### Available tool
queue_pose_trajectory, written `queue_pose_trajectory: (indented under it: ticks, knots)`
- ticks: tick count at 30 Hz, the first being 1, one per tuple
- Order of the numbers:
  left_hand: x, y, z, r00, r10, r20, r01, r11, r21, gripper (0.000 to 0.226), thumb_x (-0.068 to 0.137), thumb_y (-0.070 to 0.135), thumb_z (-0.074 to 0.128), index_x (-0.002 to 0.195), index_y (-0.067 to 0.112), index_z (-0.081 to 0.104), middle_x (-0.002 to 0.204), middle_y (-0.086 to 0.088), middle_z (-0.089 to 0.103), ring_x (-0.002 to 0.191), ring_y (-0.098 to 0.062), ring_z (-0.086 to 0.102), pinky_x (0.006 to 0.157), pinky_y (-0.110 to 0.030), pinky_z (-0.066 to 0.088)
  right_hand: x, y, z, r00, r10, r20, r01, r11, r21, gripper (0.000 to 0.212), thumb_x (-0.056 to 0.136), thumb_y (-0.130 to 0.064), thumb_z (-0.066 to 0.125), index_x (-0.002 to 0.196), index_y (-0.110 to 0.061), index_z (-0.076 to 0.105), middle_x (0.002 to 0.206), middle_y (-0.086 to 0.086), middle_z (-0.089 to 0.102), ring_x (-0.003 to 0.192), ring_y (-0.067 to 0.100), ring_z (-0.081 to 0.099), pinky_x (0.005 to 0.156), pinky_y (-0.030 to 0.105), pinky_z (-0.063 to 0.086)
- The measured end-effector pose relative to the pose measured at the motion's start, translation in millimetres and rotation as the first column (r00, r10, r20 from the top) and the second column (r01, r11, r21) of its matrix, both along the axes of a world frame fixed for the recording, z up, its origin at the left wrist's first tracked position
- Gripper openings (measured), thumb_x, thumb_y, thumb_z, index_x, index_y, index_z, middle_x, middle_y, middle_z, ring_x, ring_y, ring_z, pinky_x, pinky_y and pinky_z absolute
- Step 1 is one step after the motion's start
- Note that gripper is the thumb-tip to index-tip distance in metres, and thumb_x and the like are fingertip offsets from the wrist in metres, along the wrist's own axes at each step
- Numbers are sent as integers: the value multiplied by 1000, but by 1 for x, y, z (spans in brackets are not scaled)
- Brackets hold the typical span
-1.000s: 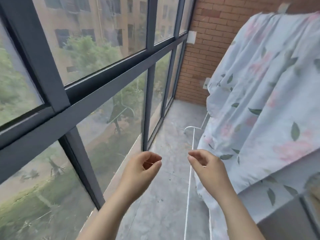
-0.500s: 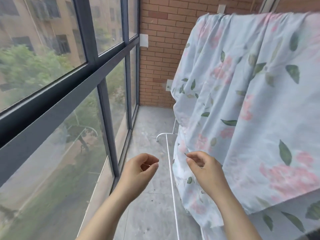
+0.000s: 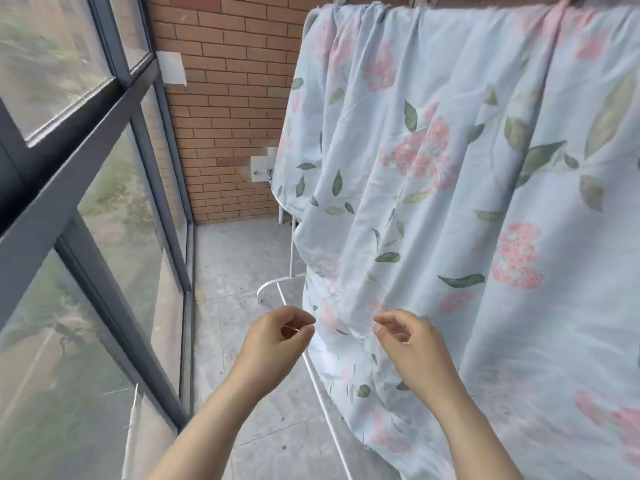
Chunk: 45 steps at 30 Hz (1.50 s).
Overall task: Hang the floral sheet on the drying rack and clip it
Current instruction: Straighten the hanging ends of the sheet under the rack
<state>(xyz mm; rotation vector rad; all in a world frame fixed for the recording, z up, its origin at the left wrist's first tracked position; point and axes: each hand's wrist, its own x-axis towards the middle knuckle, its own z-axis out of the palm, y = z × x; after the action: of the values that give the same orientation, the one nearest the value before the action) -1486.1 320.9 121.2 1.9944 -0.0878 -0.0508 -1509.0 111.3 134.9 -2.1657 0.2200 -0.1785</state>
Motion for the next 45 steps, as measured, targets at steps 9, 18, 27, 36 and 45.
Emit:
queue_pose_trajectory:
  ticks: [9,18,27,36,45]
  knots:
    - [101,-7,-18,979,-199,-48,200,980,18,7,86,20,63,86,25,68,80,5,67,63,-2,55,54,-12,42,68,1,-20,987,-158,-21,157,986,-55,14,88,-18,61,98,-20,70,87,-15,69,80,-9,58,67,5,44]
    - [198,-34,-29,958,-280,-53,284,956,79,9,86,19,62,87,26,68,80,10,68,65,-4,57,57,-13,43,149,-10,-40,975,-216,-55,215,976,-19,13,88,-23,61,99,-23,69,84,-17,68,77,-8,60,68,6,44]
    - [262,-59,-55,874,-467,-136,480,872,94,12,86,14,61,88,24,68,79,5,66,59,1,51,57,-10,43,183,-6,-57,924,-342,-170,350,936,21,13,88,-28,60,100,-29,66,87,-18,67,80,-5,60,74,15,49]
    - [332,-80,-85,622,-760,-187,781,586,216,11,85,18,60,88,26,66,74,12,62,59,1,53,56,-9,41,201,28,-93,753,-625,-205,646,762,49,14,88,-20,59,96,-30,67,91,-19,67,83,-7,60,73,10,47]
    - [334,-96,-164,481,-862,-160,874,458,160,20,78,13,68,85,32,65,82,10,67,74,-7,61,71,-23,51,184,35,-166,654,-745,-127,754,655,40,16,88,-16,61,95,-28,69,90,-18,68,84,-5,61,71,6,44]
